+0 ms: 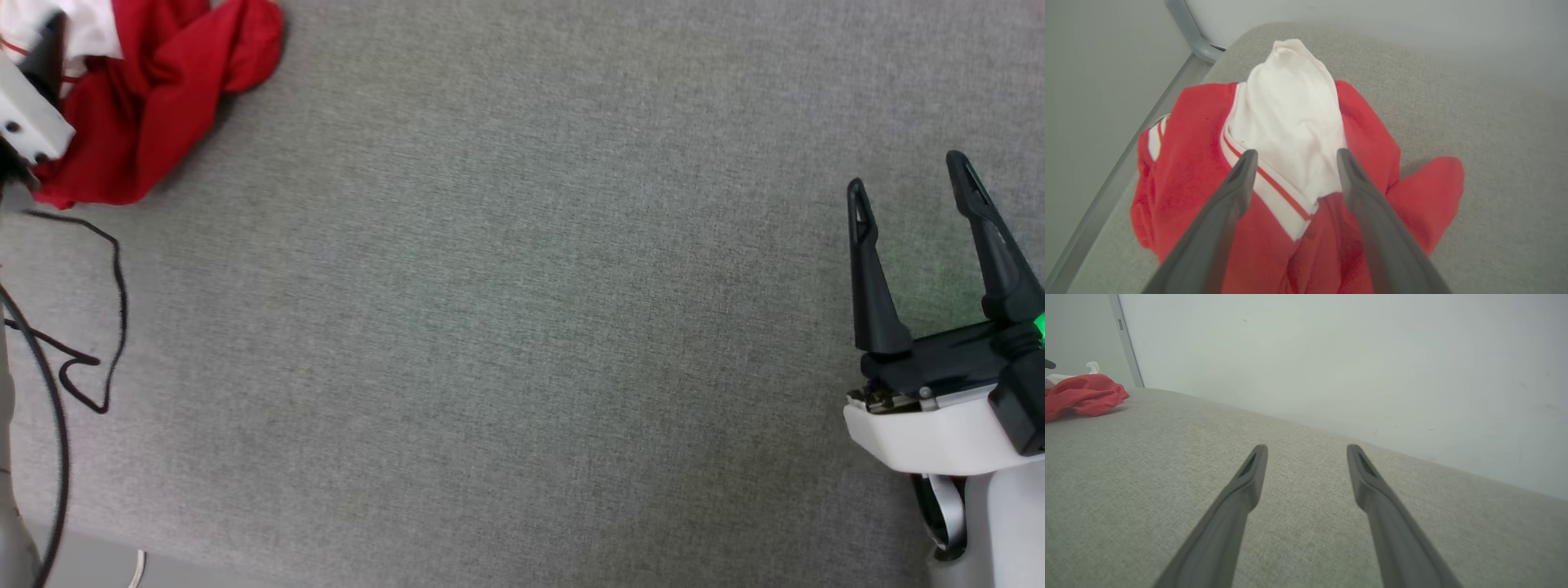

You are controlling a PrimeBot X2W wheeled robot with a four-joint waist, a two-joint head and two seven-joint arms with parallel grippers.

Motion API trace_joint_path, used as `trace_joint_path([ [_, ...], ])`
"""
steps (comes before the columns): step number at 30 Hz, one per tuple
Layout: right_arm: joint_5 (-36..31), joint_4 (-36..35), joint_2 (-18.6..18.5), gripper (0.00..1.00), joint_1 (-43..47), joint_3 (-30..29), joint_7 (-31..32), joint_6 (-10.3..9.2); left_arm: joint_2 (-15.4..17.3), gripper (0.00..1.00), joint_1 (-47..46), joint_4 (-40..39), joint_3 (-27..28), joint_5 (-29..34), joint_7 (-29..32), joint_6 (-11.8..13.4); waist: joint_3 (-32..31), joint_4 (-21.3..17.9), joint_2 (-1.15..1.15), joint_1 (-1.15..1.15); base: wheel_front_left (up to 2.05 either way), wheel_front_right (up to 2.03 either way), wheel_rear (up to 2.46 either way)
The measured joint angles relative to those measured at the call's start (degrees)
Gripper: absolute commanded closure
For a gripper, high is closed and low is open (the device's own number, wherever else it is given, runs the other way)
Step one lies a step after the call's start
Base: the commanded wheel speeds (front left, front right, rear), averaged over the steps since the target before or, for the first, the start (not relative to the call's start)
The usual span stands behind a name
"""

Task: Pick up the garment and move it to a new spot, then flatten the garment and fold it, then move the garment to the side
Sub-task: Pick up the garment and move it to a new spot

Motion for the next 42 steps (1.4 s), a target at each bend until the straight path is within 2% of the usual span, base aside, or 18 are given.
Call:
trace_joint_path([
  [8,-0.1,-1.04,-0.43,0.0,-1.31,0.08,0.0,0.0,3.27,0.0,0.26,2.4,-4.91,-10.34,14.74,0.0,3.07,-0.93,0.0,0.0,0.0,0.0,0.0],
  [9,-0.21,-1.2,-0.55,0.0,-1.7,-0.03,0.0,0.0,4.67,0.0,0.02,2.94,-5.69,-12.96,18.06,-0.01,4.01,-1.18,0.0,-0.01,0.0,0.0,0.0],
  [14,-0.25,-1.45,-0.7,0.0,-2.1,-0.04,0.0,0.0,5.6,0.0,-0.43,4.02,-7.0,-15.3,19.47,-0.01,5.04,-1.53,0.0,-0.01,0.0,0.0,0.0],
  [15,-0.25,-1.47,-0.7,0.0,-2.15,0.0,0.0,0.0,5.84,0.61,-0.44,4.07,-7.37,-15.37,19.49,-0.01,5.12,-1.64,0.0,-0.01,0.0,0.0,0.0],
  [16,-0.25,-1.46,-0.7,0.0,-2.16,0.02,0.0,0.0,6.04,1.0,-0.44,4.19,-7.59,-15.77,19.49,-0.01,5.14,-1.74,0.0,-0.02,0.0,0.0,0.0],
  [26,0.13,-0.19,0.1,0.0,-1.91,-0.19,0.0,0.0,8.81,1.0,0.02,1.74,-14.03,-15.64,14.3,0.0,1.04,-2.07,0.0,-0.01,0.0,0.0,0.0],
  [38,1.43,2.32,2.05,0.0,1.5,-0.91,0.0,0.0,13.16,1.0,-3.25,-11.21,-27.25,-15.68,11.98,-0.01,-9.54,-2.36,0.0,-0.01,0.0,0.0,0.0],
  [42,2.1,2.71,2.35,0.0,2.72,-1.35,0.0,0.0,13.25,1.0,-5.11,-16.17,-32.36,-15.69,12.12,-0.01,-12.54,-3.14,0.0,-0.02,0.0,0.0,0.0],
])
